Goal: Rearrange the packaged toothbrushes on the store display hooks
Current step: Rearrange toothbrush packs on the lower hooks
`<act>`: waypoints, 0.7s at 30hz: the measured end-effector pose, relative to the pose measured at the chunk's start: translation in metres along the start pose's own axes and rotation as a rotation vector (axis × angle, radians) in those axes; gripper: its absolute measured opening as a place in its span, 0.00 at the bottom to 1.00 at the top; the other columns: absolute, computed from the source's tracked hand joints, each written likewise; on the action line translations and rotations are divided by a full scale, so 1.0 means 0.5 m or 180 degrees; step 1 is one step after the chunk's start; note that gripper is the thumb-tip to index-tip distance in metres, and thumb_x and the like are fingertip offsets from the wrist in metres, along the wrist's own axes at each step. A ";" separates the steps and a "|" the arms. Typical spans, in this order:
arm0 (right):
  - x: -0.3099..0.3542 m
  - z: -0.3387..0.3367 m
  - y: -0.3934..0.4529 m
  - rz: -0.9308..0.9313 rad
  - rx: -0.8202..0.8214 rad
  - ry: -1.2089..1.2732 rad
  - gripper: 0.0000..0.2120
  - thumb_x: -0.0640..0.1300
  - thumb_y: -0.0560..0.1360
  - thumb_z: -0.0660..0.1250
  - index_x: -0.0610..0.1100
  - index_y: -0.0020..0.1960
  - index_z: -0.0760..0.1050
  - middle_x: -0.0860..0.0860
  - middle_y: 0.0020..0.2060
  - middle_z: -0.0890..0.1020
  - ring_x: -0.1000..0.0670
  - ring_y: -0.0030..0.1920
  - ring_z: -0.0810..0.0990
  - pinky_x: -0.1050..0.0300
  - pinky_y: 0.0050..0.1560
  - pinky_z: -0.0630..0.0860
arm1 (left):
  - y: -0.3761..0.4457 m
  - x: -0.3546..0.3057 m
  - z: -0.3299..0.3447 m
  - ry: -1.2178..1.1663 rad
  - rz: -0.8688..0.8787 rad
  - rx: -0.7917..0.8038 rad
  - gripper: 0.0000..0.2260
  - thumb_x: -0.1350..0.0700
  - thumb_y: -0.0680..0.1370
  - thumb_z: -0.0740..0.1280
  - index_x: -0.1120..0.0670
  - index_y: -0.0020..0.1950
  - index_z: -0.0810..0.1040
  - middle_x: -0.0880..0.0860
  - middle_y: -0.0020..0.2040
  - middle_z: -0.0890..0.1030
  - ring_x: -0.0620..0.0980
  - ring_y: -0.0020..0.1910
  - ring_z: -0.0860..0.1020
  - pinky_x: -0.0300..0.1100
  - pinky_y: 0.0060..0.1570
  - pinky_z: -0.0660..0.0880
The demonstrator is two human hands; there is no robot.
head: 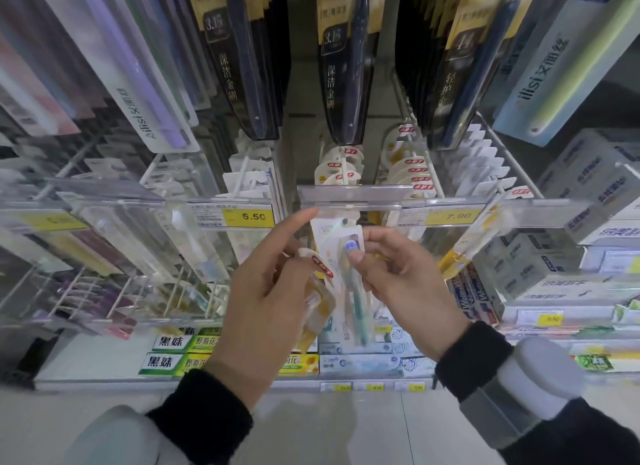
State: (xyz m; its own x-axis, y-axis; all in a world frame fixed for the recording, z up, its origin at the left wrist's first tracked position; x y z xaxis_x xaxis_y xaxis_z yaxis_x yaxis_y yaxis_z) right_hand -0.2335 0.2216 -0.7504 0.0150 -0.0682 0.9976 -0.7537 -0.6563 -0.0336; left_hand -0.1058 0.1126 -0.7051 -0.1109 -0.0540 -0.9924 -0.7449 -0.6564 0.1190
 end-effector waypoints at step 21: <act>-0.001 0.035 0.003 0.0124 -0.0503 0.0185 0.05 0.39 0.80 0.68 0.46 0.54 0.80 0.56 0.41 0.84 0.60 0.30 0.76 0.70 0.31 0.72 | 0.004 -0.016 -0.017 0.0076 -0.0132 0.0180 0.22 0.64 0.82 0.60 0.40 0.65 0.79 0.44 0.36 0.73 0.43 0.29 0.67 0.29 0.27 0.68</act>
State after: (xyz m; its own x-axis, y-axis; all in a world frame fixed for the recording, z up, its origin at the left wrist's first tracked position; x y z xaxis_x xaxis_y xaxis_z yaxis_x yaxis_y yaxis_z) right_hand -0.2233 0.2076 -0.7520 -0.0509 -0.0447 0.9977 -0.8469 -0.5275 -0.0668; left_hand -0.1008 0.1052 -0.6974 -0.0640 -0.0462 -0.9969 -0.7846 -0.6149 0.0789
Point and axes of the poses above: each hand's wrist, its own y-axis towards the middle knuckle, its own z-axis out of the palm, x = y × z, the point moved 6 cm from there along y, towards the middle knuckle
